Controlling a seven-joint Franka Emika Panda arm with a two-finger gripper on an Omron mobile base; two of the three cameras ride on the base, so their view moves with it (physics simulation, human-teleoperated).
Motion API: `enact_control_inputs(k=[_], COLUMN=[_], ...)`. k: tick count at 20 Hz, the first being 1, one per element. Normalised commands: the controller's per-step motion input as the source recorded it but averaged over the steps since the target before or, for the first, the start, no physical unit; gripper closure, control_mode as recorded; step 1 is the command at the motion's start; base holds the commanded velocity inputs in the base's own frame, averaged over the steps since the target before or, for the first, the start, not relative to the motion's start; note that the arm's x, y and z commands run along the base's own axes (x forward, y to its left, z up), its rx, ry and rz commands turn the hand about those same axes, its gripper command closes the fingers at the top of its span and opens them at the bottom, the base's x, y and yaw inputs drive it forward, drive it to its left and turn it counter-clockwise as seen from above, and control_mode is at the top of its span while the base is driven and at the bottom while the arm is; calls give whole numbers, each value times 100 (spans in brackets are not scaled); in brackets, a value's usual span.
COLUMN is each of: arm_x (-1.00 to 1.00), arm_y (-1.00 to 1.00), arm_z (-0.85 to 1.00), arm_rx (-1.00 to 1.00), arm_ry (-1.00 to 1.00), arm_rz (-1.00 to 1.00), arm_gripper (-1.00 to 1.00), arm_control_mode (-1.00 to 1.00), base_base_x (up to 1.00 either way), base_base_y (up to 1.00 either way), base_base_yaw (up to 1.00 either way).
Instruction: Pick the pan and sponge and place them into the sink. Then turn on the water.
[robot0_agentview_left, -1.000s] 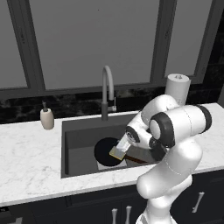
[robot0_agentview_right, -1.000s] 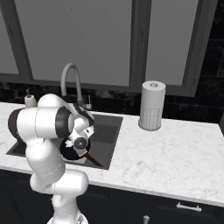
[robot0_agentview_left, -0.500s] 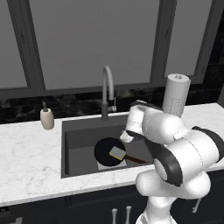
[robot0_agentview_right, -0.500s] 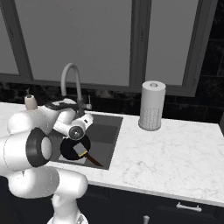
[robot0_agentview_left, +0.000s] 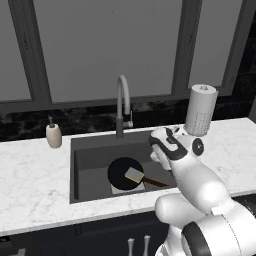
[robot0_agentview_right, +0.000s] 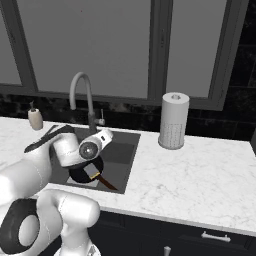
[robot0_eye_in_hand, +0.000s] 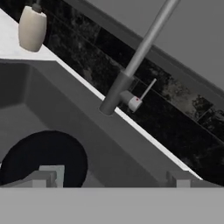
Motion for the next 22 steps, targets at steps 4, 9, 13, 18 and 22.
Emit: enact_control_inputs(k=[4, 9, 13, 18, 22], arm_x=[-29, -20, -7, 0, 14], arm_y=[-44, -30, -19, -3, 0], arm_z=[35, 12, 0, -1, 0], arm_rx=[0, -1, -1, 5, 11], arm_ry=[7, 3, 3, -1, -1], arm_rz=[14, 21, 22, 17, 10], arm_gripper=[-100, -100, -100, -100, -100], arm_control_mode=[-100, -100, -100, -100, -100], base_base_x=[0, 0, 0, 0, 0], base_base_y=[0, 0, 0, 0, 0], base_base_yaw=[0, 0, 0, 0, 0])
